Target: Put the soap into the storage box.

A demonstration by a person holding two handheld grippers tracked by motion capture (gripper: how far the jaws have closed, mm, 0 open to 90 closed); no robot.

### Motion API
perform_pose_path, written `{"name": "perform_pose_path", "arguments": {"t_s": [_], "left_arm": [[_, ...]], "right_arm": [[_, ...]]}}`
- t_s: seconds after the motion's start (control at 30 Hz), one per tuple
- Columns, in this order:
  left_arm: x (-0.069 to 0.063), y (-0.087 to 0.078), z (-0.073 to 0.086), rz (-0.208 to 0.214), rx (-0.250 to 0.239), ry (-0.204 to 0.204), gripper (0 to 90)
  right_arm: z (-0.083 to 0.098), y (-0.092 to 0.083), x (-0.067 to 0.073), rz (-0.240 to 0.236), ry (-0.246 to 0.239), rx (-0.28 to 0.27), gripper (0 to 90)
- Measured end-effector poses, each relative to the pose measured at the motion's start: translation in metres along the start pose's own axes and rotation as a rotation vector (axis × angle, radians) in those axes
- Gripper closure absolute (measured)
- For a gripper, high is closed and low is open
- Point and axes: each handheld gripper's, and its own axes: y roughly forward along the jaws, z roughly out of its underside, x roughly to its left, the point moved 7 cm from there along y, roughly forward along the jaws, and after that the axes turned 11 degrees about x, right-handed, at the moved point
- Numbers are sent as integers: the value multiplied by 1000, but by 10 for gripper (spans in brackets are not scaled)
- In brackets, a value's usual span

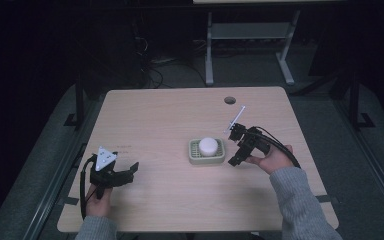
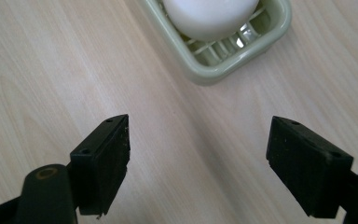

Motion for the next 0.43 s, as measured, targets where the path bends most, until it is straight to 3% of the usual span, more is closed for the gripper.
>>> {"name": "perform_pose_path", "arguments": {"t_s": [0.43], "left_arm": [[-1,1,0,1,1,5,152]], "right_arm": [[32,19,9,-21,35,-17,211]]}}
